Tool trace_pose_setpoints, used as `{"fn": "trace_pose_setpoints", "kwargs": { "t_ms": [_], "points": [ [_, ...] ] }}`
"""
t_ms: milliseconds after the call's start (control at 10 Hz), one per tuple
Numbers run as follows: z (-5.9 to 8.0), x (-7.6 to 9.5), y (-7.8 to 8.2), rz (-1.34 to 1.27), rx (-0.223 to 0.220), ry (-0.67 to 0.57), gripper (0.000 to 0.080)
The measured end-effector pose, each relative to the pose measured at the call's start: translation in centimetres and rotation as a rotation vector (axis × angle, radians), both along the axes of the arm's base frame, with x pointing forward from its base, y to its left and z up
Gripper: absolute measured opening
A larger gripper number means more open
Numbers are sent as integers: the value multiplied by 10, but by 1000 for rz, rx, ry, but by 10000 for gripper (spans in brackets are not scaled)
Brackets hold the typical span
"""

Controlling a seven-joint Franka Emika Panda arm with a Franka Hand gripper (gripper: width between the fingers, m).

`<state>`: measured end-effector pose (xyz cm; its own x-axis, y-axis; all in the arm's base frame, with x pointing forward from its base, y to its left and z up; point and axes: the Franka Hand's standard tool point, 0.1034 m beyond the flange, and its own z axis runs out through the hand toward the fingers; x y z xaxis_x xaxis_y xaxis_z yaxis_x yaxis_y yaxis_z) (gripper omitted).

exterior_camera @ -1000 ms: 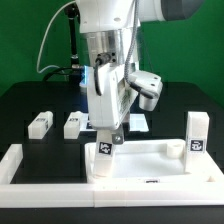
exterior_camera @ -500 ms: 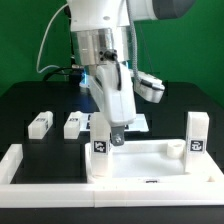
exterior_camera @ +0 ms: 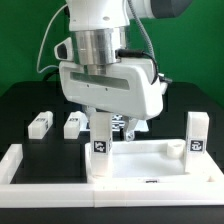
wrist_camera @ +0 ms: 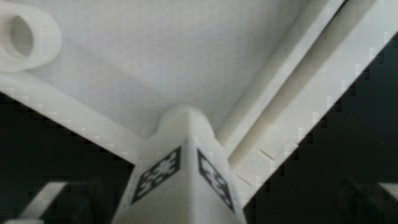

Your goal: Assemble desk

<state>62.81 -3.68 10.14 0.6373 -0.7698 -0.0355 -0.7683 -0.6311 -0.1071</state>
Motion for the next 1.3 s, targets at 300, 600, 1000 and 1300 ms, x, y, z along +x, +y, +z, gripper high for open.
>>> {"fn": "trace_pose_setpoints", "kwargs": {
  "t_ms": [300,600,1000,1300],
  "points": [
    [1,2,-8,285,-48,-30,648],
    [0,2,-7,203,-42,-23,397],
    [-1,1,-9,-151,-15,7,290],
    [-1,1,-14,-592,91,43,290]
  ]
}}
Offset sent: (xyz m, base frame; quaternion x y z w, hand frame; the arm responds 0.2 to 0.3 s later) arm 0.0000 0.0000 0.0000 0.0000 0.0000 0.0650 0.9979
